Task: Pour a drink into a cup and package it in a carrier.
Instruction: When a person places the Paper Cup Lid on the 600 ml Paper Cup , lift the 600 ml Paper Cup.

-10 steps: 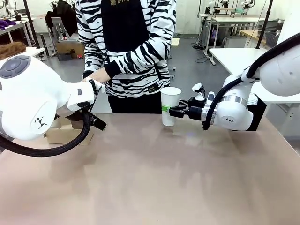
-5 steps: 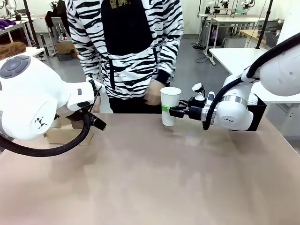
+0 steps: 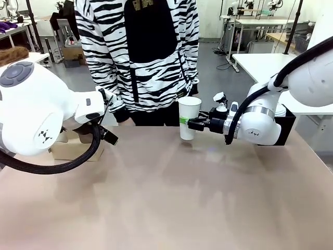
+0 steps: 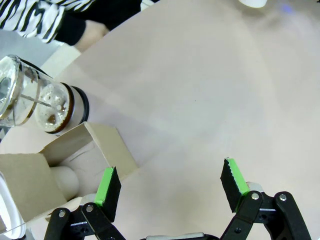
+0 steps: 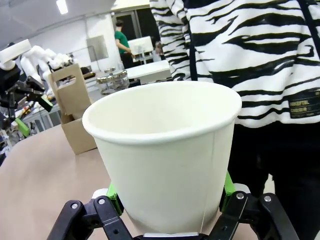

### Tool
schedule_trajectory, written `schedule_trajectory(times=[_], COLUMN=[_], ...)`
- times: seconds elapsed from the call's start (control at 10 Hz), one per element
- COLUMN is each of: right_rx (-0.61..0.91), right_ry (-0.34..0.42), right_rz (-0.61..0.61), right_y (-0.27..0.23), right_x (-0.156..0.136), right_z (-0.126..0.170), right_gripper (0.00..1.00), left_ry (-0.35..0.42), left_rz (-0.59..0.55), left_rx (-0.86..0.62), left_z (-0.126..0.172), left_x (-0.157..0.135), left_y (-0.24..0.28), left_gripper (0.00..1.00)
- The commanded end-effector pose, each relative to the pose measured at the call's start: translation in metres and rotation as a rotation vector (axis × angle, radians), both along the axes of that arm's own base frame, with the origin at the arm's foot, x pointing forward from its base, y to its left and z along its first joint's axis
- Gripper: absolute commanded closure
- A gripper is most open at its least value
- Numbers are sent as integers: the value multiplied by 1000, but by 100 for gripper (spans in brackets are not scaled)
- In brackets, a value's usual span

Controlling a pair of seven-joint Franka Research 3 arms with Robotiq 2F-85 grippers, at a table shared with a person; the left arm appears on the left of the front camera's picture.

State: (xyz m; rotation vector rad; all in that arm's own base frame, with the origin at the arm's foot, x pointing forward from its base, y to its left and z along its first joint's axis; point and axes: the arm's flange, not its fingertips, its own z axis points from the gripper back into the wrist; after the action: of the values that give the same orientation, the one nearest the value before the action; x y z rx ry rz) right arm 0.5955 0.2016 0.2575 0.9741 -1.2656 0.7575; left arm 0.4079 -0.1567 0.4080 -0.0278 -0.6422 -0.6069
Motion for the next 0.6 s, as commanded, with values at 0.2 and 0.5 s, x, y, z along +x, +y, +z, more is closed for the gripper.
schedule_trajectory(times=[0.2, 0.5], right_rx=[5, 5], right_ry=[8, 8], right_rz=[5, 5], right_y=[1, 1], right_x=[-3, -3], right_z=[6, 6], right_gripper=[17, 17], left_ry=[-3, -3], left_rz=[0, 0], left_rx=[-2, -2], left_z=[1, 1], left_x=[0, 0], left_y=[1, 1], left_gripper=[0, 0])
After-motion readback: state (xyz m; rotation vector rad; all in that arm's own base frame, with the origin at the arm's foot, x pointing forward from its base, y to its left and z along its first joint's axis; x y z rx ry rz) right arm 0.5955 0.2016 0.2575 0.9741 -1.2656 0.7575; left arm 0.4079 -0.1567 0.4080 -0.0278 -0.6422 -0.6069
